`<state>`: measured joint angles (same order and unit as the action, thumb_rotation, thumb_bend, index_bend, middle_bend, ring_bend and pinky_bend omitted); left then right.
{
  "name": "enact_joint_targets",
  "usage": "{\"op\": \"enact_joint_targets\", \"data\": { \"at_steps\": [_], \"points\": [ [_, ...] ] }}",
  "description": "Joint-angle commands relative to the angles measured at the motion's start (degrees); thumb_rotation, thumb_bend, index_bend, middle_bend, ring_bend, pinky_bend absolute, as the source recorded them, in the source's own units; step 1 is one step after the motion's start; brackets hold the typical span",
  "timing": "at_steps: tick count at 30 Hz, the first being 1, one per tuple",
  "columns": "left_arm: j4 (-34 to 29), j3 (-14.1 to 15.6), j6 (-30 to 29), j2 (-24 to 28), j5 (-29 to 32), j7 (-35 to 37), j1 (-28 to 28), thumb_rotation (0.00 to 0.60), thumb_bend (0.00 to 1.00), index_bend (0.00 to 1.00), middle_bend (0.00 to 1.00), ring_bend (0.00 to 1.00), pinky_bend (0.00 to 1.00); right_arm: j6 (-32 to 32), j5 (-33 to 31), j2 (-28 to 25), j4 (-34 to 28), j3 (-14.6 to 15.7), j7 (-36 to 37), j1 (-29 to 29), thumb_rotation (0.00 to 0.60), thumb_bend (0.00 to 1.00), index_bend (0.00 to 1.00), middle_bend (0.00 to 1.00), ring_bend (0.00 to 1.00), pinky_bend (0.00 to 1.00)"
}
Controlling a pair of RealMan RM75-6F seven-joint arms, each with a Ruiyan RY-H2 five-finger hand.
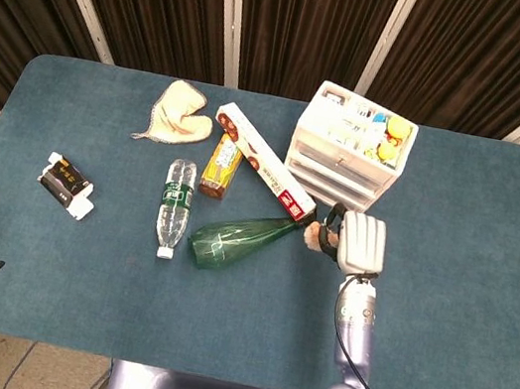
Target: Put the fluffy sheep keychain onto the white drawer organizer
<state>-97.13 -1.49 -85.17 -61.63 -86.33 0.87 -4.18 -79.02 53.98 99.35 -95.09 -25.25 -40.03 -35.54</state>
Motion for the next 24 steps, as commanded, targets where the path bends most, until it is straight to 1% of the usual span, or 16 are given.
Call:
{"op": "enact_joint_targets", "data": {
  "at_steps": [1, 9, 19, 24],
  "points": [
    [-0.02, -0.07, -0.06, -0.02, 0.07, 0.24, 0.02, 0.600, 0.08, 0.00, 0.00, 0.00, 0.00, -0.04, 1.06, 0.89, 1.68, -0.89, 1.31, -1.31, 0.600, 0.38, 0.59, 1.00, 1.00, 0.90],
    [-0.24, -0.08, 0.36, 0.26, 0.25, 1.25, -0.10, 0.600, 0.08, 0.00, 0.00, 0.00, 0.00, -0.07, 2.44, 2.91, 6.40, -2.00, 3.04, -4.21, 0.600, 0.38, 0.59, 1.00, 1.00, 0.90],
    [-0.72, -0.10, 1.23, 0.80, 0.89, 2.59, -0.30, 0.600, 0.08, 0.00, 0.00, 0.00, 0.00, 0.75, 4.16, 6.26, 15.18, -2.29, 5.22, -7.93, 0.600, 0.38, 0.59, 1.00, 1.00, 0.90],
    [-1.03, -0.15, 1.69, 1.04, 1.34, 2.91, -0.41, 0.600, 0.08, 0.00, 0.00, 0.00, 0.00, 0.91, 4.50, 8.22, 19.38, -3.51, 7.05, -9.89, 0.600, 0.38, 0.59, 1.00, 1.00, 0.90]
  ]
}}
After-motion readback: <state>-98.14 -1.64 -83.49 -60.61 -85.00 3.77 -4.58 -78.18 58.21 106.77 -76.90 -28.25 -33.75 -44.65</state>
